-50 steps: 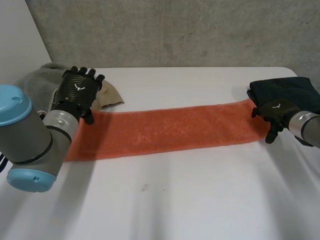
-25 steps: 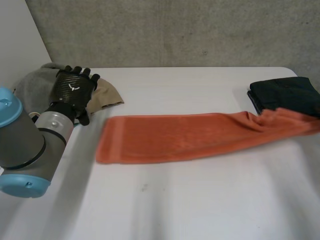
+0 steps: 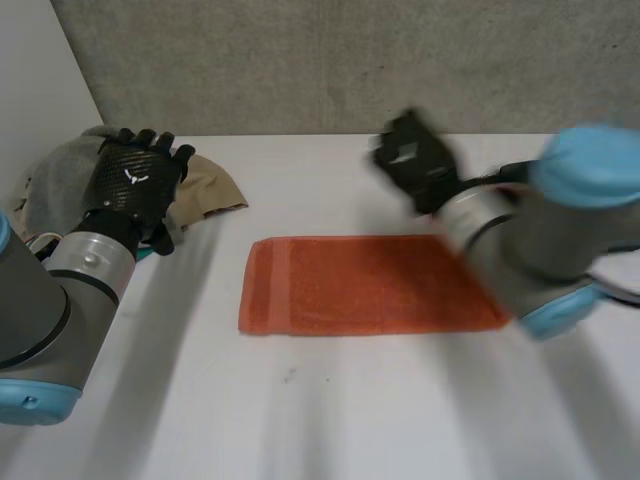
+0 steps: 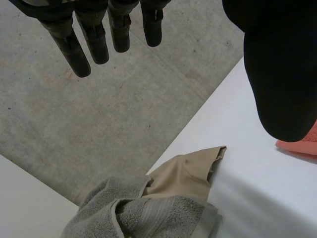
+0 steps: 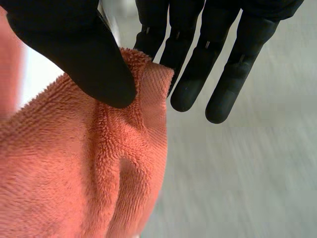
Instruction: Fold the laundry.
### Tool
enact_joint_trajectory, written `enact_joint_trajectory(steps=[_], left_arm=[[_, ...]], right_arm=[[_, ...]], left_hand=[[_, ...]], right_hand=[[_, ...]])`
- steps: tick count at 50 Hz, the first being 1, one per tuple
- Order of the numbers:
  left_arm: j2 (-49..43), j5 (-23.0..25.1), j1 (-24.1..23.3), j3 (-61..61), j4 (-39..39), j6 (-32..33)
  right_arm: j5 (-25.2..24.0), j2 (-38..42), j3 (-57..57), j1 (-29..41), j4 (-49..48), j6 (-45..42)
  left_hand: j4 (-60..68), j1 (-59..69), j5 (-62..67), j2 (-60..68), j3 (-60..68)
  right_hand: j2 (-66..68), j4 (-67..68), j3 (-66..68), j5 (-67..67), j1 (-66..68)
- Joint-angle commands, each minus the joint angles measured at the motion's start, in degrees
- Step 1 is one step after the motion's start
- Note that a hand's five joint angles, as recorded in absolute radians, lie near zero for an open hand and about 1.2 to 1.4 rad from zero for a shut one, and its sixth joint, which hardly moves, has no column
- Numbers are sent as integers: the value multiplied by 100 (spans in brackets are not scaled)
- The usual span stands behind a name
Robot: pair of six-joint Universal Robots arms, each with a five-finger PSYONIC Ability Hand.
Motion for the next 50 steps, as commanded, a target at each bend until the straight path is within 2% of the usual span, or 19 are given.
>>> enact_joint_trajectory(steps=[1,4,8,9,10,11,12,16,20,21,26,32,35,36,37,40,46,49,50], left_arm=[[58,13,11,-165,1,-3],[49,13,29,-217,10,-3],[40,13,38,-253,10,-3],[31,21,38,-261,10,-3],[31,22,38,-253,19,-3],[31,30,38,-253,19,-3],[31,30,29,-244,28,-3],[22,30,-24,-174,37,-3],[-13,30,-120,-86,141,-20],[-30,22,-173,-60,168,-29],[-223,13,-533,72,274,-55],[-496,-5,-806,222,291,-55],[-558,-5,-832,222,291,-55],[-549,-5,-832,222,291,-55],[-549,-5,-841,222,291,-55],[-549,-5,-876,231,291,-55],[-470,-22,-894,266,291,-47],[-418,-31,-894,257,283,-47],[-391,-31,-885,257,283,-47]], right_arm=[[-462,1222,-342,1408,-178,-20],[-462,1548,-360,1715,-170,-47],[-383,1549,-333,1760,-170,6],[-365,1531,-307,1752,-161,50],[-243,1462,-246,1725,-161,181],[-172,1417,-219,1725,-161,278],[-67,1347,-167,1734,-152,400],[425,707,150,1515,-117,1314],[795,-15,501,795,277,2219],[839,-190,589,567,635,2499],[883,-113,844,153,1587,2950],[883,98,1380,-594,1527,2688],[944,107,1600,-858,1264,2327],[1031,73,1687,-955,1063,2152],[1093,72,1714,-999,948,2081],[1418,2,1820,-1096,342,1756],[1507,-411,1715,-921,-160,1018],[1262,-447,1513,-263,-284,622],[1000,-420,1382,174,-380,508]], left_hand=[[-135,-71,-280,-147,-210],[-135,-71,-280,-147,-210],[-135,-71,-280,-147,-210],[-135,-71,-280,-147,-210],[-135,-71,-280,-147,-210],[-135,-71,-280,-147,-210],[-135,-71,-280,-147,-210],[-135,-71,-280,-147,-210],[-135,-71,-280,-147,-210],[-135,-71,-280,-147,-210],[-135,-71,-280,-147,-210],[-135,-71,-280,-147,-210],[-135,-71,-280,-147,-210],[-135,-71,-280,-147,-210],[-135,-71,-280,-147,-210],[-135,-71,-280,-147,-210],[-135,-71,-280,-147,-210],[-135,-71,-280,-147,-210],[-135,-71,-280,-147,-210]], right_hand=[[1251,1132,1187,1265,1609],[1251,1132,1187,1265,1609],[1251,1132,1187,1265,1609],[608,488,544,621,965],[-3495,-3615,-3559,-3482,-3138],[-5301,-5421,-5365,-5288,-4944],[-5749,-5868,-5813,-5735,-5391],[-5749,-5868,-5813,-5735,-5391],[-5749,-5868,-5813,-5735,-5391],[-5749,-5868,-5813,-5735,-5391],[-5749,-5868,-5813,-5735,-5391],[-5749,-5868,-5813,-5735,-5391],[-2992,-3112,-3056,-2978,-2634],[182,63,118,196,540],[1241,1121,1177,1254,1598],[1251,1132,1187,1265,1609],[1251,1132,1187,1265,1609],[1251,1132,1187,1265,1609],[1251,1132,1187,1265,1609]])
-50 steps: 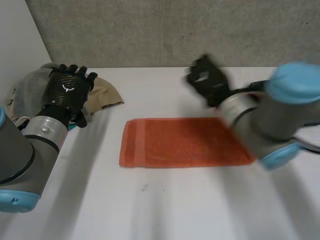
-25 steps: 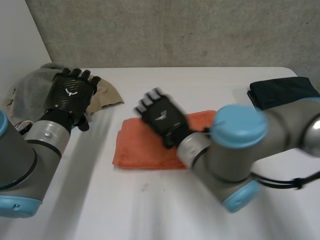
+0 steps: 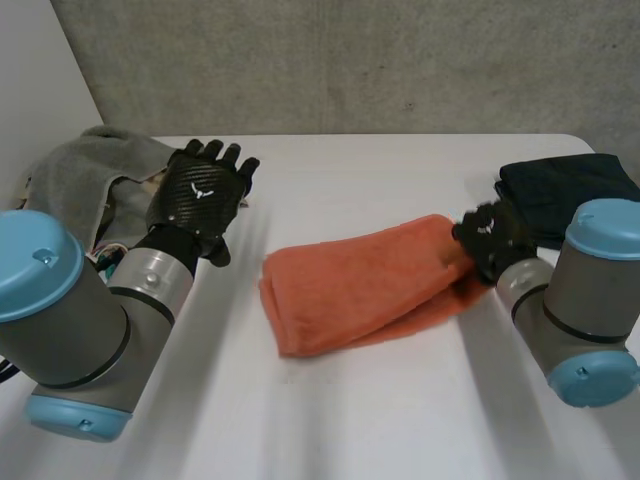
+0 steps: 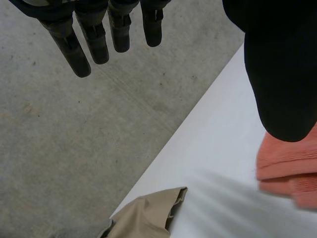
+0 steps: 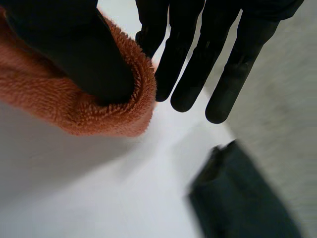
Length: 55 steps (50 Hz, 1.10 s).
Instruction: Fold the laundry.
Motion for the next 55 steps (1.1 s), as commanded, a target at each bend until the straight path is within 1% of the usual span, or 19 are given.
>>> enact_joint_trajectory(steps=[1,2,3,10,11,12,13,16,19,21,22,25,29,35,38,39,43,49,55], left_arm=[[145,-15,10,-18,-9,4],[189,-15,19,-45,-9,4],[198,-15,27,-54,-9,4],[198,-216,107,-168,-44,-128],[198,-278,107,-177,-44,-172],[198,-400,107,-159,-44,-285],[198,-436,107,-142,-44,-321],[189,-524,80,-54,-53,-505],[181,-533,-7,103,-53,-655],[146,-533,-78,227,-71,-734],[128,-533,-130,297,-79,-778],[-56,-542,-446,578,-88,-1024],[-460,-542,-929,1018,-193,-1305],[-1462,-691,-1440,1844,-922,-1718],[-1989,-1340,-1458,2187,-1598,-1947],[-2208,-1725,-1467,2335,-1913,-2052],[-2517,-2386,-1484,2451,-2486,-2193],[-2553,-2388,-1440,2302,-2655,-2202],[-2421,-2256,-1396,2284,-2663,-2158]], right_arm=[[-630,-112,-438,1405,-398,-773],[-780,-51,-465,1573,-434,-782],[-1225,193,-526,1975,-477,-791],[-2108,880,-597,2409,-346,-808],[-2082,934,-623,2401,-320,-791],[-2030,969,-650,2401,-294,-782],[-1847,961,-693,2383,-215,-704],[-1582,890,-703,2383,-162,-275],[-1414,470,-685,2165,-100,928],[-1405,-56,-633,1684,-100,2075],[-1405,-163,-632,1550,-74,2353],[-1388,-471,-685,1128,293,3458],[-1309,-437,-982,855,1145,4016],[-1089,274,-1835,810,2254,3911],[-1159,652,-2196,810,2553,3876],[-1185,757,-2266,810,2615,3876],[-1449,1179,-2539,871,2897,3832],[-1405,1672,-2777,933,3064,3209],[-879,1401,-2716,951,3055,2348]], left_hand=[[-135,-71,-280,-147,-210],[-135,-71,-280,-147,-210],[-135,-71,-280,-147,-210],[-102,-38,-247,-114,-177],[-102,-38,-247,-114,-177],[-85,-21,-230,-97,-160],[-68,-4,-213,-80,-143],[-68,-4,-213,-80,-143],[-68,-4,-213,-80,-143],[-68,-4,-213,-80,-143],[-68,-4,-213,-80,-143],[-68,-4,-213,-80,-143],[-51,13,-196,-63,-126],[66,130,-79,54,-9],[117,181,-28,105,42],[117,181,-28,105,42],[67,131,-78,55,-8],[67,131,-78,55,-9],[100,164,-45,88,25]], right_hand=[[1247,1144,1197,1218,1735],[1247,1144,1197,1218,1735],[1247,1144,1197,1218,1735],[1247,1144,1197,1218,1735],[270,168,220,241,758],[-1688,-1790,-1738,-1717,-1200],[-5753,-5856,-5803,-5782,-5265],[-5753,-5856,-5803,-5782,-5265],[-5753,-5856,-5803,-5782,-5265],[-5753,-5856,-5803,-5782,-5265],[-5753,-5856,-5803,-5782,-5265],[-5753,-5856,-5803,-5782,-5265],[-5753,-5856,-5803,-5782,-5265],[-5753,-5856,-5803,-5782,-5265],[-5753,-5856,-5803,-5782,-5265],[-5753,-5856,-5803,-5782,-5265],[-5753,-5856,-5803,-5782,-5265],[-5753,-5856,-5803,-5782,-5265],[-5753,-5856,-5803,-5782,-5265]])
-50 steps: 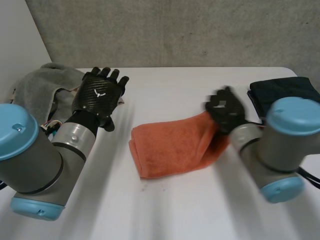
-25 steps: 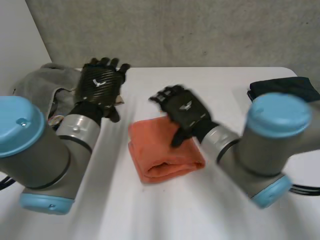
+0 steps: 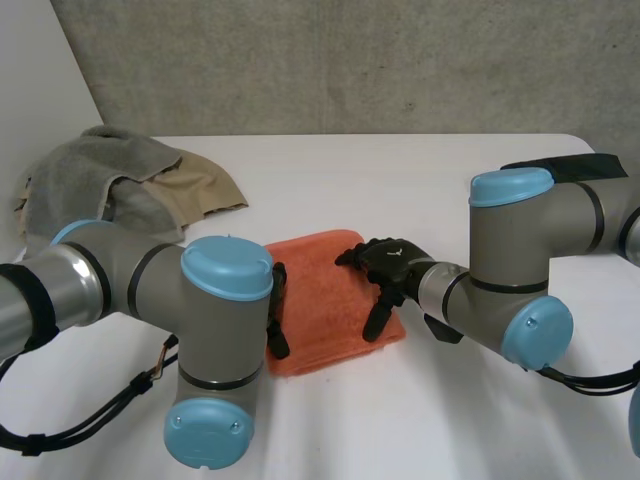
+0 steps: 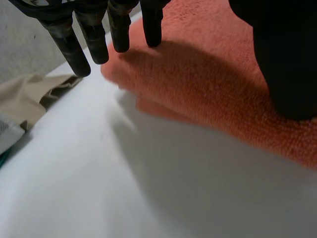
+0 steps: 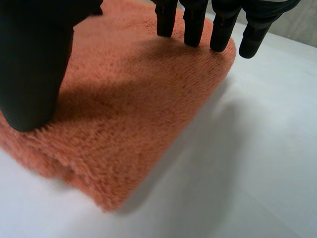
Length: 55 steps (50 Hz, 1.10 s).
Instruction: Fold the laundry.
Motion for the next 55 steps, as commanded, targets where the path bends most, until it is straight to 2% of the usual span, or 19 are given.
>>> enact_joint_trajectory(steps=[1,3,8,12,13,16,17,20,21,24,33,47,55], left_arm=[[225,227,47,-42,34,64],[461,341,65,20,60,64],[946,789,240,222,78,73],[1289,1509,407,362,95,82],[1394,1928,486,424,95,91],[1482,2651,653,512,87,91],[1509,3167,775,591,60,91],[1518,3890,899,705,-1,73],[1518,4328,952,749,-80,64],[1518,4875,979,802,-238,64],[1465,4939,970,802,-283,73],[1500,4895,970,793,-274,64],[1491,4903,979,793,-274,64]], right_arm=[[557,-301,108,29,-60,-904],[724,-546,265,38,-191,-1054],[769,-1083,976,100,-938,-1134],[778,-1567,1855,398,-1817,-1160],[778,-1646,2040,459,-1966,-1177],[769,-1796,2717,671,-2529,-1309],[769,-1796,2858,706,-2652,-1362],[751,-1761,3306,794,-3109,-1529],[751,-1735,3386,820,-3241,-1564],[743,-1595,3483,899,-3628,-1626],[707,-970,3167,891,-4060,-1766],[708,-557,2710,873,-4367,-1986],[699,-381,2429,873,-4359,-1969]], left_hand=[[100,162,-45,88,25],[67,129,-78,54,-8],[16,78,-129,4,-59],[16,78,-129,4,-59],[16,78,-129,4,-59],[33,95,-112,21,-42],[33,95,-112,21,-42],[50,111,-95,37,-25],[50,111,-95,37,-25],[16,78,-129,4,-59],[33,95,-112,21,-42],[33,95,-112,21,-42],[50,111,-95,37,-25]], right_hand=[[-203,-229,-207,-290,-276],[-203,-229,-207,-290,-276],[-203,-229,-207,-290,-276],[-203,-229,-207,-290,-276],[-203,-229,-207,-290,-276],[-203,-229,-207,-290,-276],[-203,-229,-207,-290,-276],[-203,-229,-207,-290,-276],[-203,-229,-207,-290,-276],[-203,-229,-207,-290,-276],[-112,-137,-115,-198,-184],[2882,2857,2878,2795,2809],[2849,2824,2845,2762,2777]])
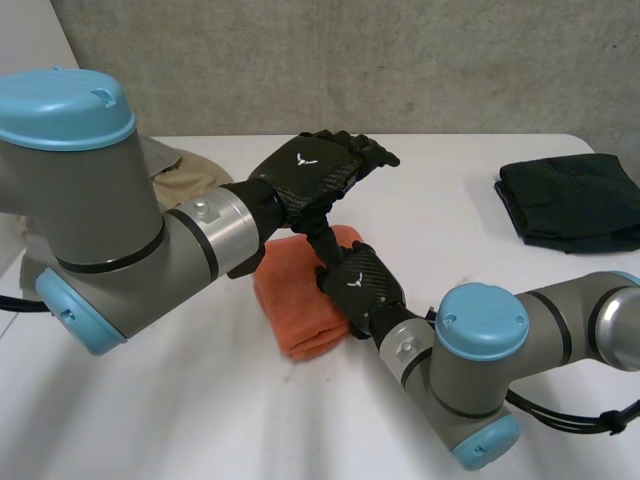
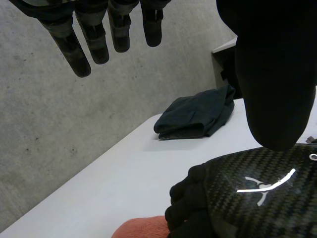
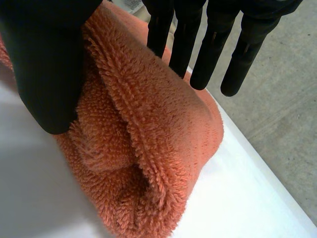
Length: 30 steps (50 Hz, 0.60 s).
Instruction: Fold the laundry.
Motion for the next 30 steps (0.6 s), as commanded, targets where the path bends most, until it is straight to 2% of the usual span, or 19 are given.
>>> enact_joint_trajectory(steps=[1,3,4,5,10,14,25,30], left_arm=[[-6,5,4,-8,-1,0],[-15,5,12,-8,-1,0],[-15,5,30,-8,-1,0],[-15,5,39,-16,-1,0],[3,5,74,1,8,0],[20,-21,100,54,26,0],[231,-214,311,177,26,-44],[249,-214,303,151,26,-44]], right_arm=[[-15,165,-234,0,0,14],[-32,227,-304,-9,-9,5],[-50,297,-409,-9,0,14],[-50,307,-453,-9,-9,31],[-6,123,-682,-44,-105,84],[29,-194,-1051,-386,-325,250],[20,-203,-2685,-2266,-923,866],[-50,288,-3344,-3163,-1178,1138]], left_hand=[[50,114,-94,38,-25],[50,114,-94,38,-25],[50,114,-94,38,-25],[50,114,-94,38,-25],[66,130,-78,54,-9],[67,131,-77,55,-9],[67,131,-77,55,-9],[67,131,-77,55,-9]], right_hand=[[862,891,885,1095,971],[2002,2031,2025,2235,2111],[3774,3803,3797,4007,3883],[4469,4498,4491,4702,4578],[4476,4505,4498,4709,4585],[4476,4505,4498,4709,4585],[4476,4505,4498,4709,4585],[4476,4505,4498,4709,4585]])
